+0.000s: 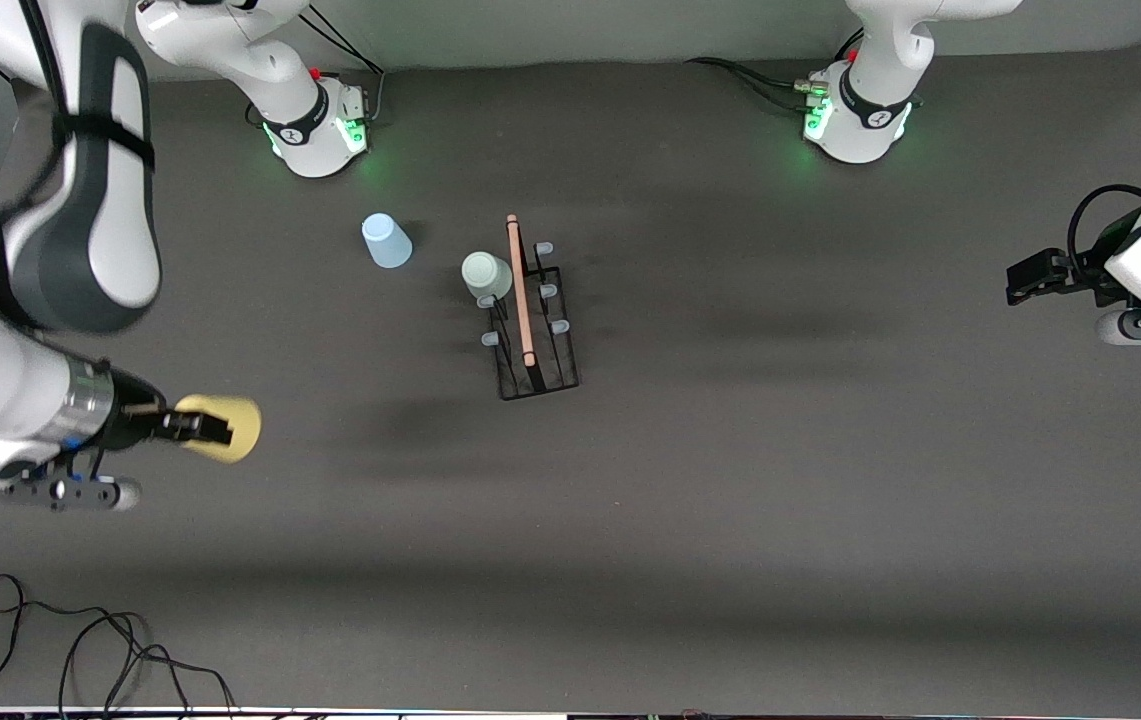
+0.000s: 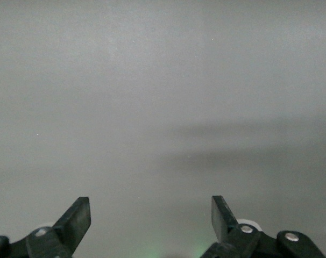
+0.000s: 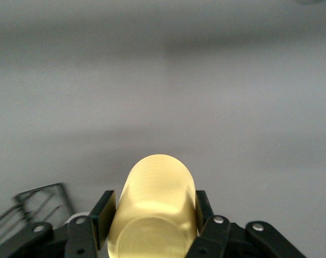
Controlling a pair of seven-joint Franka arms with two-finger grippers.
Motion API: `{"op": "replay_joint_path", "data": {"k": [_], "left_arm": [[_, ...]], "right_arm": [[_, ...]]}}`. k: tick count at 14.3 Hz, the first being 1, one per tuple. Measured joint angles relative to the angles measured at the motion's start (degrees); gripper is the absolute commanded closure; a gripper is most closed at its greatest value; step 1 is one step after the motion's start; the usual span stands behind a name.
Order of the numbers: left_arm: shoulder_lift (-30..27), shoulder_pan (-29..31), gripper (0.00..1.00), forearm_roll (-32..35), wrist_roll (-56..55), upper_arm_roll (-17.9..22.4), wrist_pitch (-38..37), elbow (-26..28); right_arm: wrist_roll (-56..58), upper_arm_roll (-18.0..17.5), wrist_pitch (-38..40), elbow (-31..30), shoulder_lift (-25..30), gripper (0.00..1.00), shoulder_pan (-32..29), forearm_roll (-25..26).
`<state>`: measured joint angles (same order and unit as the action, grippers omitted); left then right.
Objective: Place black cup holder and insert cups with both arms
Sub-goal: 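Carry the yellow cup with the right gripper over the cup holder, then lower the yellow cup onto a holder peg and open the right gripper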
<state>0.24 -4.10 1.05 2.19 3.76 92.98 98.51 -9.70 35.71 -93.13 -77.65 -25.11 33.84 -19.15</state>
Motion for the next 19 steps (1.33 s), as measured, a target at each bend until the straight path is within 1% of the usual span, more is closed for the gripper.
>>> {"op": "replay_joint_path", "data": {"k": [3,6,8,10,14,19], "left_arm": [[0.00,0.00,0.00,0.00,0.00,0.04,0.00,0.00],[0.00,-0.01,0.00,0.00,0.00,0.05,0.00,0.00],[0.00,-0.02,0.00,0.00,0.00,0.05,0.00,0.00],[0.00,-0.02,0.00,0.00,0.00,0.05,0.00,0.00],[0.00,-0.02,0.00,0.00,0.00,0.06,0.00,0.00],[0.00,-0.02,0.00,0.00,0.01,0.05,0.00,-0.01]], "right_arm": [[-22.91,-0.26,2.01,-0.15,1.88,0.88,8.80,0.00],[-45.84,-0.63,0.03,-0.55,1.45,0.90,19.02,0.02],[-55.36,-0.78,-2.24,-1.44,0.75,0.90,24.20,0.08],[-58.63,-0.76,-5.41,-3.97,0.33,0.90,26.76,0.11],[-58.91,-0.72,-12.86,-12.67,0.25,0.90,28.08,0.14],[-58.91,-0.69,-20.38,-19.64,0.27,0.90,30.28,0.14]]}}
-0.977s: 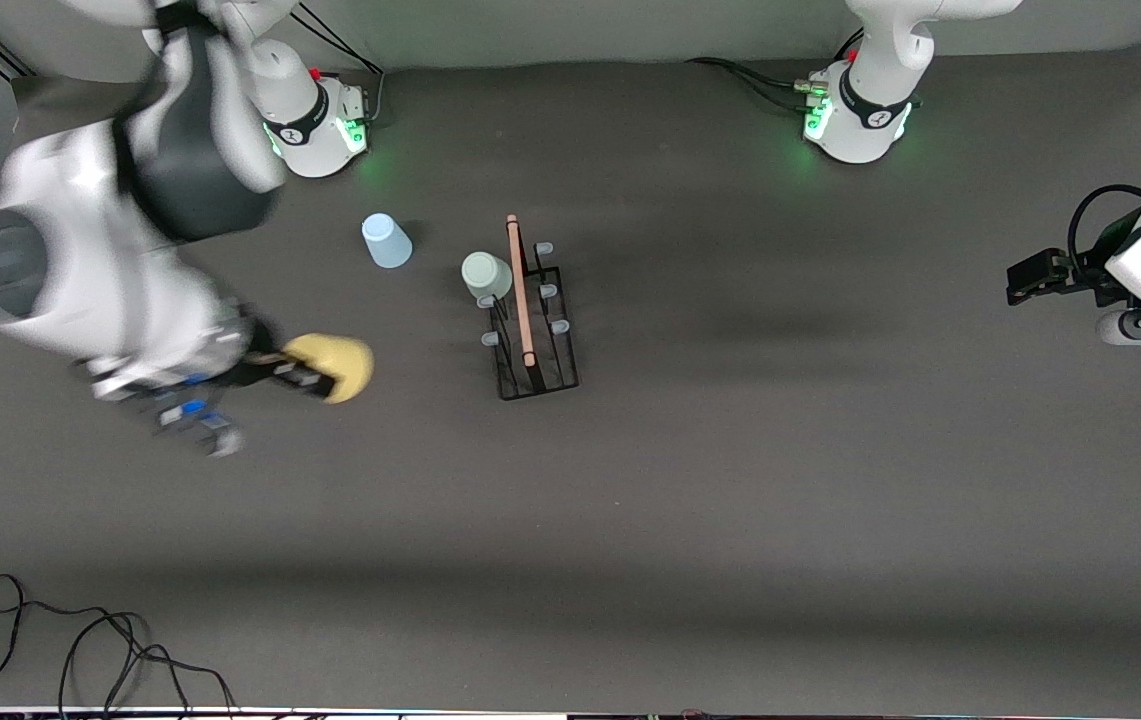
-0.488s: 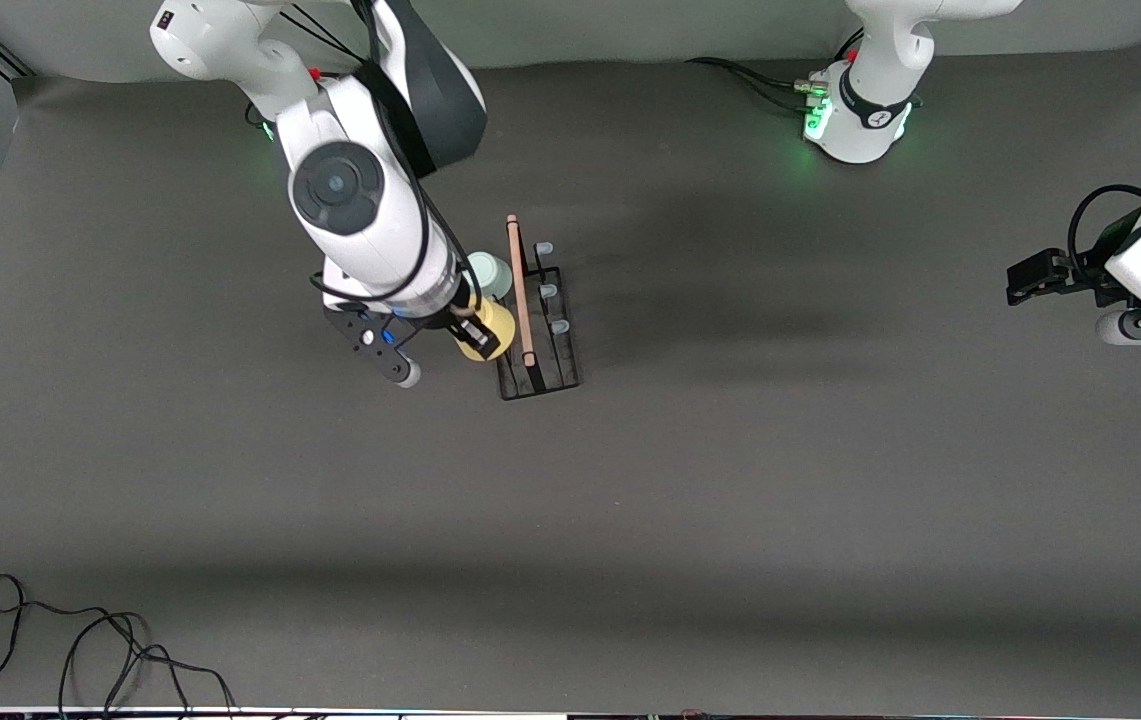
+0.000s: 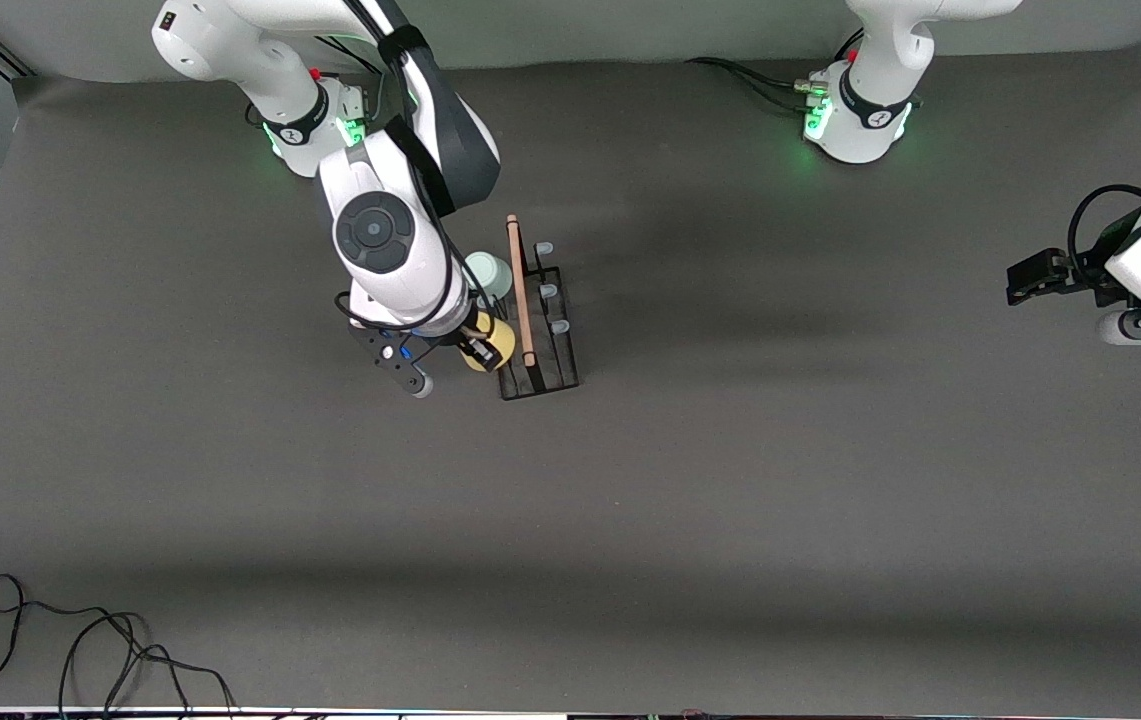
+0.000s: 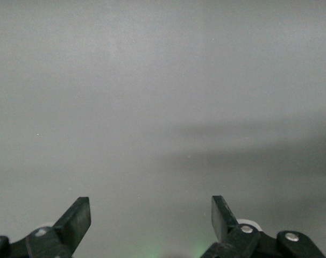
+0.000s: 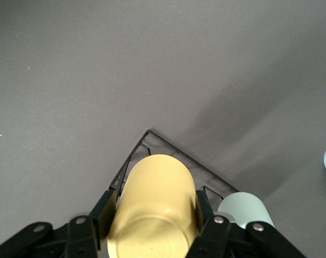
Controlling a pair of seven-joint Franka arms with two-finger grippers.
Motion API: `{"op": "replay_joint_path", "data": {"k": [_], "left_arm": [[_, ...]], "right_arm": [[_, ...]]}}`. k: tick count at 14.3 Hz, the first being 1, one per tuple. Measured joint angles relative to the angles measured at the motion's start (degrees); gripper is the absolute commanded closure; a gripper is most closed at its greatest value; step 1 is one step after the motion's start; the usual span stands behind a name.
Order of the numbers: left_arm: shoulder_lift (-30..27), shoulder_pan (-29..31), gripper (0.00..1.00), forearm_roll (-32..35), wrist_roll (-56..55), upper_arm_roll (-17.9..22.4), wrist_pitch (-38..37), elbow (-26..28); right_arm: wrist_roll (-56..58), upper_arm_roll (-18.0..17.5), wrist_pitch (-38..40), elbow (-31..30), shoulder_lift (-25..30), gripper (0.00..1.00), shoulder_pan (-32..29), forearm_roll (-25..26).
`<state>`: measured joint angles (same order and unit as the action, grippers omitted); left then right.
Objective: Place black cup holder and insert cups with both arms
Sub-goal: 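Lower the yellow cup onto a holder peg and open the right gripper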
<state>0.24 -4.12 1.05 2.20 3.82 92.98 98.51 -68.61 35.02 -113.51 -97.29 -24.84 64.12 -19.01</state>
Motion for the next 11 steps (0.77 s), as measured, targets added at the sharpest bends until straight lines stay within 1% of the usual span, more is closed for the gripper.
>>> {"op": "replay_joint_path", "data": {"k": [3,7,8,9,10,11], "left_arm": [[0.00,0.00,0.00,0.00,0.00,0.00,0.00,0.00],[0.00,0.00,0.00,0.00,0.00,0.00,0.00,0.00],[0.00,0.00,0.00,0.00,0.00,0.00,0.00,0.00],[0.00,0.00,0.00,0.00,0.00,0.00,0.00,0.00],[0.00,0.00,0.00,0.00,0.00,0.00,0.00,0.00],[0.00,0.00,0.00,0.00,0.00,0.00,0.00,0.00]], "right_arm": [[0.00,0.00,-2.67,-2.21,0.00,0.90,0.35,0.00],[0.00,-0.09,-4.99,-3.23,-0.63,0.89,0.43,0.00],[0.00,-0.16,-5.31,-3.35,-1.12,0.88,0.52,0.00],[0.00,-0.28,-5.63,-3.47,-1.64,0.42,0.61,-0.02],[0.00,-0.36,-5.74,-3.53,-2.15,0.00,0.72,-0.10],[-0.04,-0.37,-5.91,-3.53,-2.60,0.00,0.81,-0.20]]}}
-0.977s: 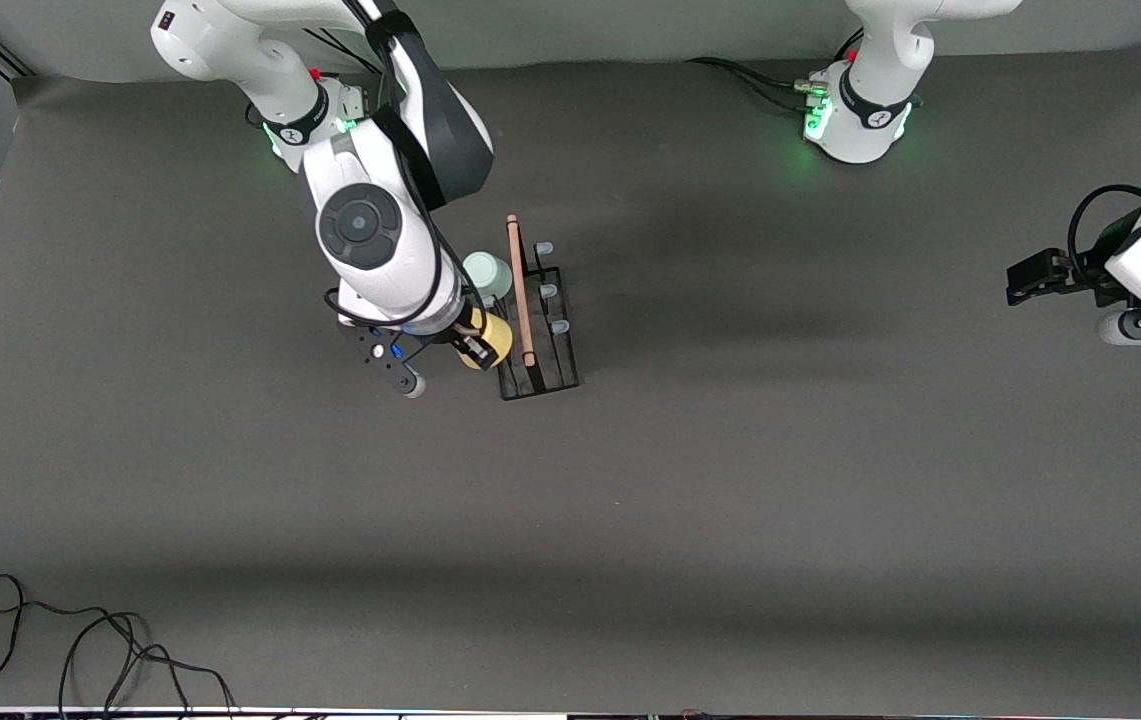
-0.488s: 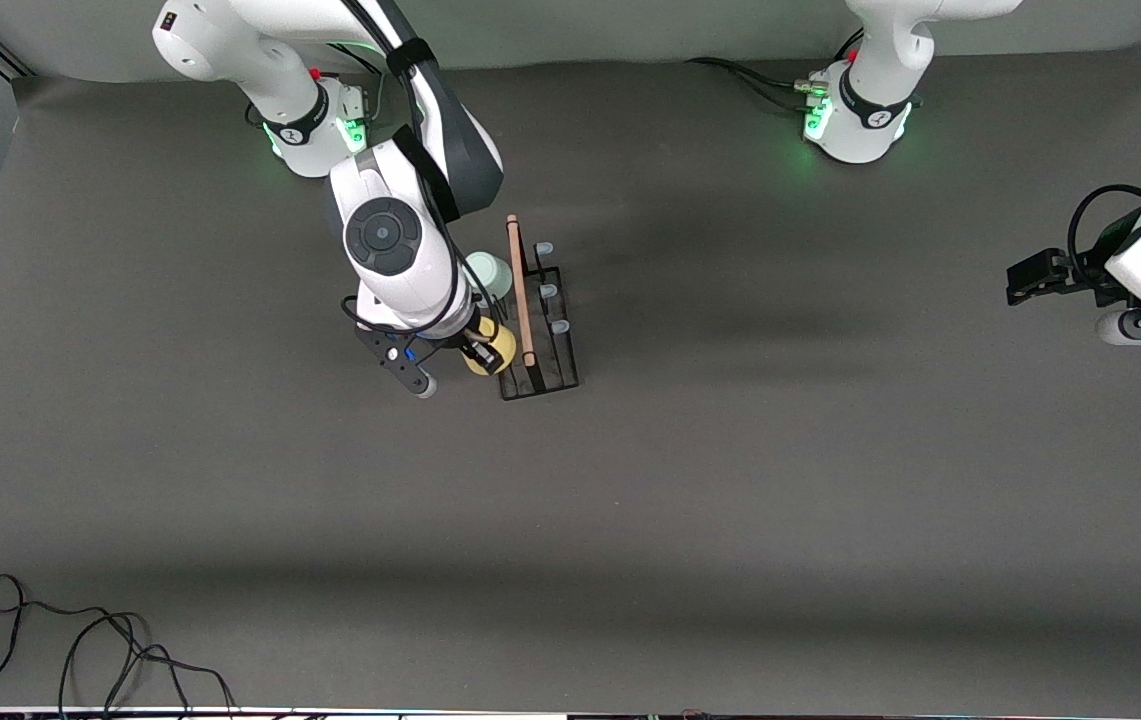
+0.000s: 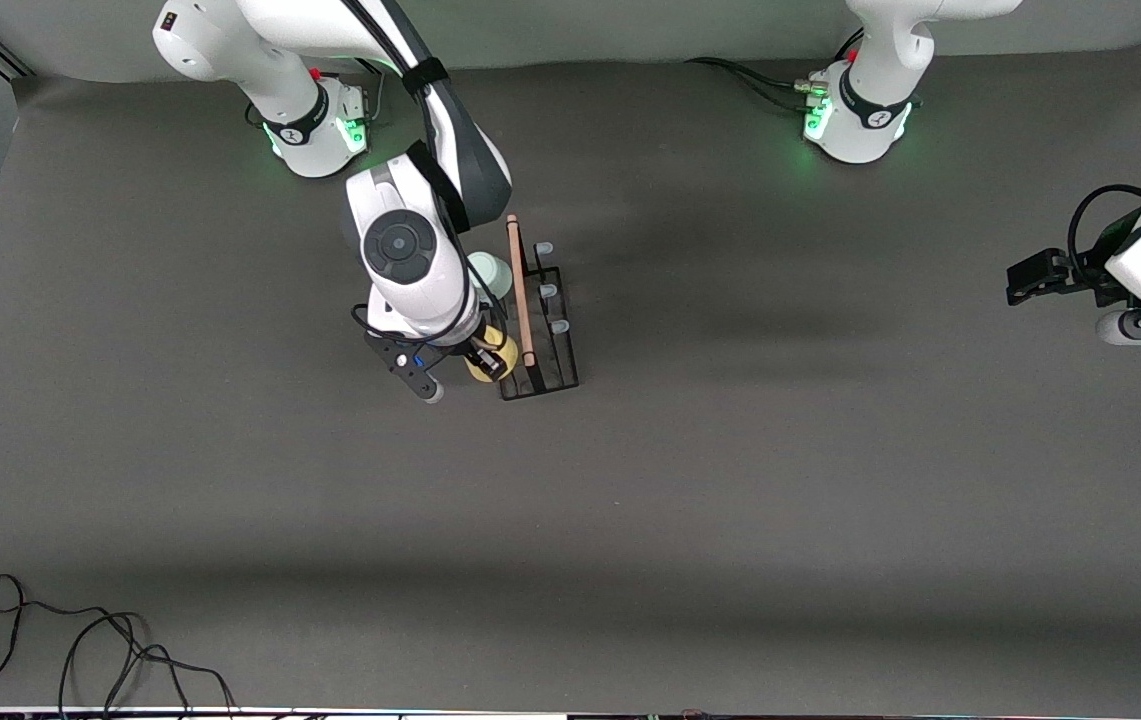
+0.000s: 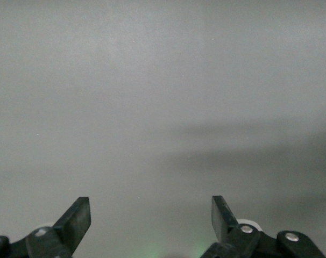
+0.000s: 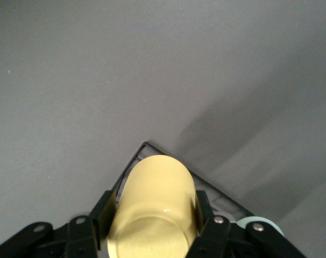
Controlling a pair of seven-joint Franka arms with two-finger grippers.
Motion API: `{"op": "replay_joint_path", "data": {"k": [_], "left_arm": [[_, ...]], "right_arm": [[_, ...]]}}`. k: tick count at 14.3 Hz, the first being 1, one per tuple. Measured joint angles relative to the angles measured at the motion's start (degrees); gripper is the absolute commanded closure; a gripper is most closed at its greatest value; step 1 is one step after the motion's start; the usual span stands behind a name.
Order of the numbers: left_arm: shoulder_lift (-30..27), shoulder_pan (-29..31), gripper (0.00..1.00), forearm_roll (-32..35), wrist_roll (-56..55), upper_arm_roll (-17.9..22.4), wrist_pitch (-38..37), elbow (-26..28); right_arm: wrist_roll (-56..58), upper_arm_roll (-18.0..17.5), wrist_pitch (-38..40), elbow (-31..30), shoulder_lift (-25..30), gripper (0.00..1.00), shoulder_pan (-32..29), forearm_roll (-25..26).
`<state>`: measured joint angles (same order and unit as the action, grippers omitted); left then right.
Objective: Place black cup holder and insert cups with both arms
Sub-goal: 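Lower the yellow cup onto a holder peg and open the right gripper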
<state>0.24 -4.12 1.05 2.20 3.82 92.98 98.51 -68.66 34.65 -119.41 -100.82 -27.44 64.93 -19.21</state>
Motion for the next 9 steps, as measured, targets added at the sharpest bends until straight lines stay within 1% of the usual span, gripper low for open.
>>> {"op": "replay_joint_path", "data": {"k": [3,5,9], "left_arm": [[0.00,0.00,0.00,0.00,0.00,0.00,0.00,0.00],[0.00,0.00,0.00,0.00,0.00,0.00,0.00,0.00],[0.00,0.00,0.00,0.00,0.00,0.00,0.00,0.00]], "right_arm": [[-0.09,0.33,-0.11,0.79,0.05,0.00,0.01,-0.04],[-0.09,0.89,1.83,3.00,0.93,0.00,-0.02,-0.04],[-0.08,4.07,15.52,12.98,3.88,0.00,-0.08,0.00]]}}
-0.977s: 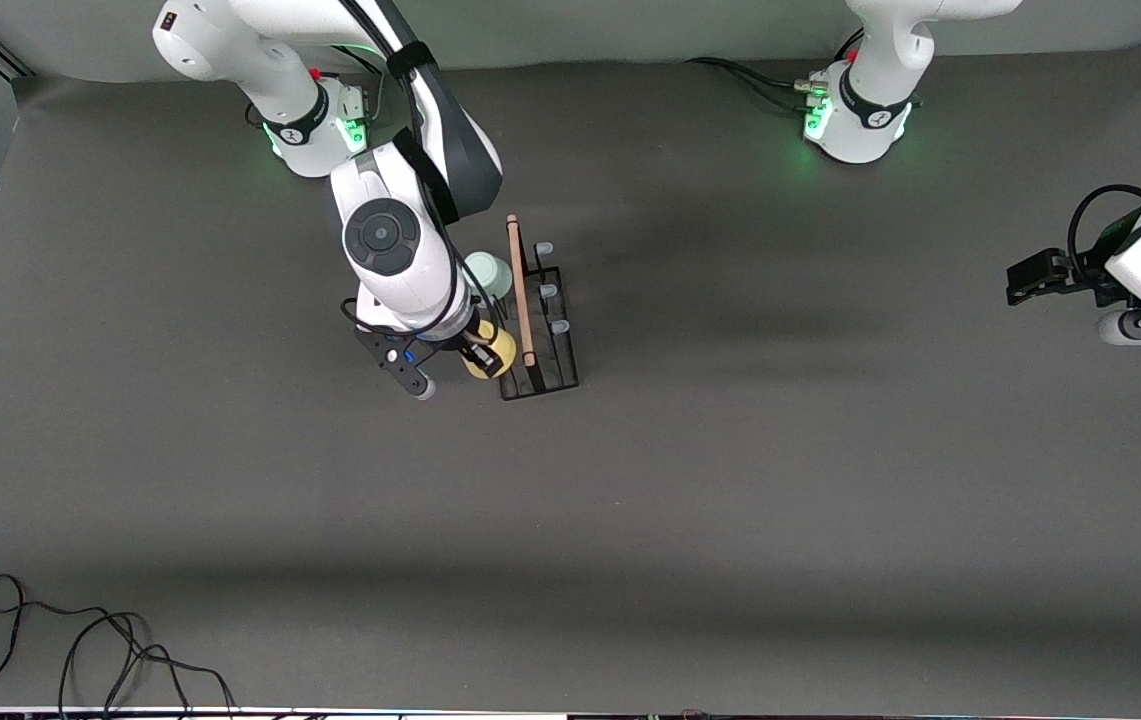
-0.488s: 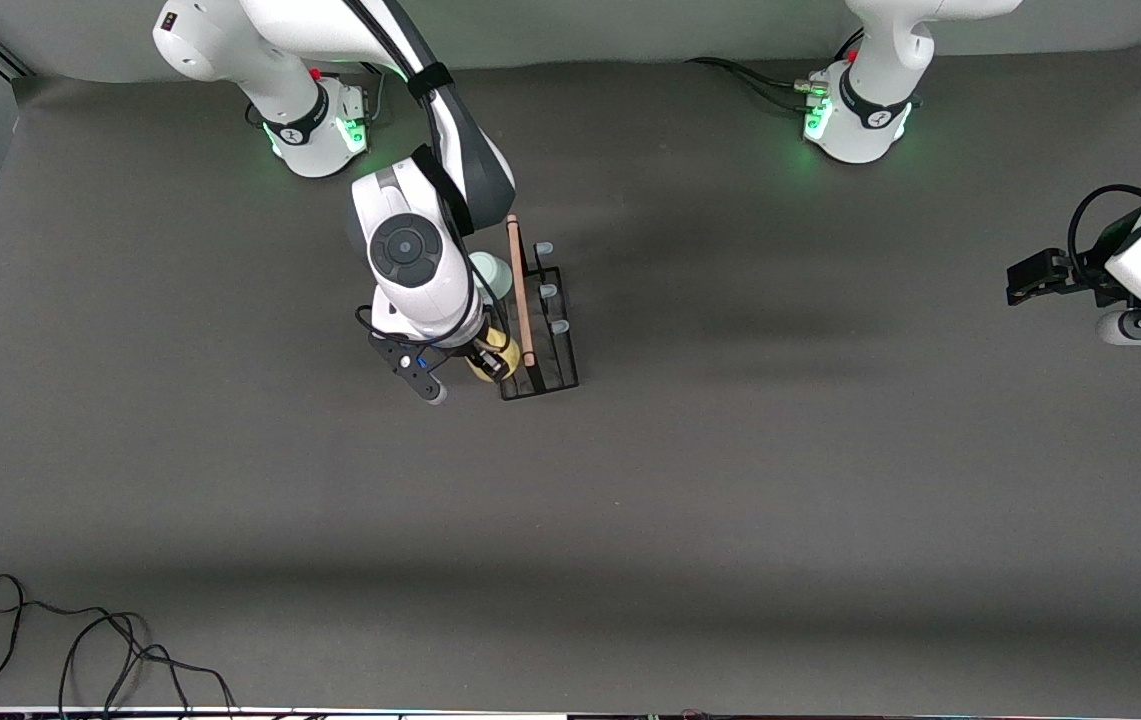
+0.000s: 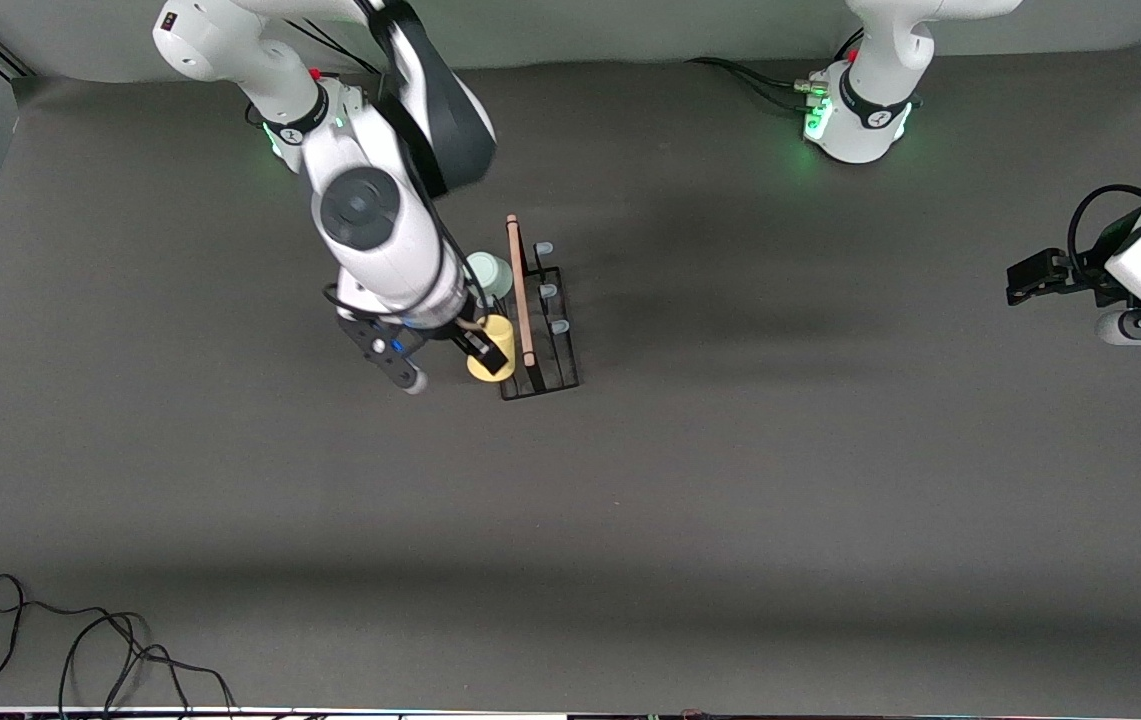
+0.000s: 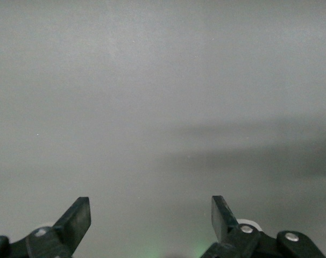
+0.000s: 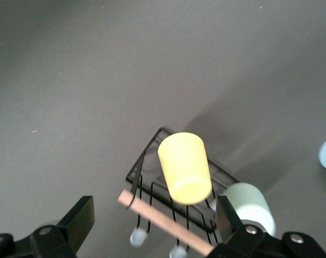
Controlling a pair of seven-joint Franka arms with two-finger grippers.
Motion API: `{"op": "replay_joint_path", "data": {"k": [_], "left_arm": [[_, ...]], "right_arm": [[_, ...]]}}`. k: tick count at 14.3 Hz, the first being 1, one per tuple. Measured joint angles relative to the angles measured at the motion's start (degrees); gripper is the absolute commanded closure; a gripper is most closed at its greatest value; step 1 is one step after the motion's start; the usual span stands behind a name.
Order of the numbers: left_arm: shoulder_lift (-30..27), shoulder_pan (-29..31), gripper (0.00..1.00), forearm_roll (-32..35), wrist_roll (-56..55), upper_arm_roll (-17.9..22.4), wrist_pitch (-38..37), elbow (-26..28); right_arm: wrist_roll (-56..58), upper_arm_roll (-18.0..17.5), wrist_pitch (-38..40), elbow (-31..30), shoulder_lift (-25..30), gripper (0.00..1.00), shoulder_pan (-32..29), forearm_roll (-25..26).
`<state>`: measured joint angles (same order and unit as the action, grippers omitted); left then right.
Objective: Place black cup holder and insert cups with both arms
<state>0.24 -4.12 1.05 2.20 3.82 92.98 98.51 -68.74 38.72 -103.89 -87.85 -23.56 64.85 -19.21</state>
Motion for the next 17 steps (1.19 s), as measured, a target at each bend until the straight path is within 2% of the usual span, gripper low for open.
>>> {"op": "replay_joint_path", "data": {"k": [4,6,9,11,12,14,17], "left_arm": [[0.00,0.00,0.00,0.00,0.00,0.01,0.00,0.00],[0.00,0.00,0.00,0.00,0.00,0.01,0.00,0.00],[0.00,0.00,0.00,0.00,0.00,0.01,0.00,0.00],[0.00,0.00,0.00,0.00,0.00,0.01,0.00,0.00],[0.00,0.00,0.00,0.00,0.00,0.01,0.00,-0.01],[0.00,-0.01,0.00,0.00,0.00,0.01,0.00,-0.01],[0.00,-0.02,0.00,0.00,0.00,0.02,0.00,-0.01]], "right_arm": [[3.37,3.01,7.36,5.25,2.16,0.00,-0.01,0.15],[12.09,6.76,11.29,6.43,4.47,0.00,-0.10,0.55],[29.07,13.07,16.38,6.44,8.95,0.00,-0.56,3.73],[37.15,15.03,17.35,5.94,11.17,0.00,-1.70,6.59],[40.12,14.64,17.36,5.47,12.27,0.00,-3.32,8.48],[45.84,10.54,17.07,3.48,15.04,0.00,-9.30,12.03],[54.75,-2.46,15.67,-0.35,19.33,0.00,-25.34,15.73]]}}
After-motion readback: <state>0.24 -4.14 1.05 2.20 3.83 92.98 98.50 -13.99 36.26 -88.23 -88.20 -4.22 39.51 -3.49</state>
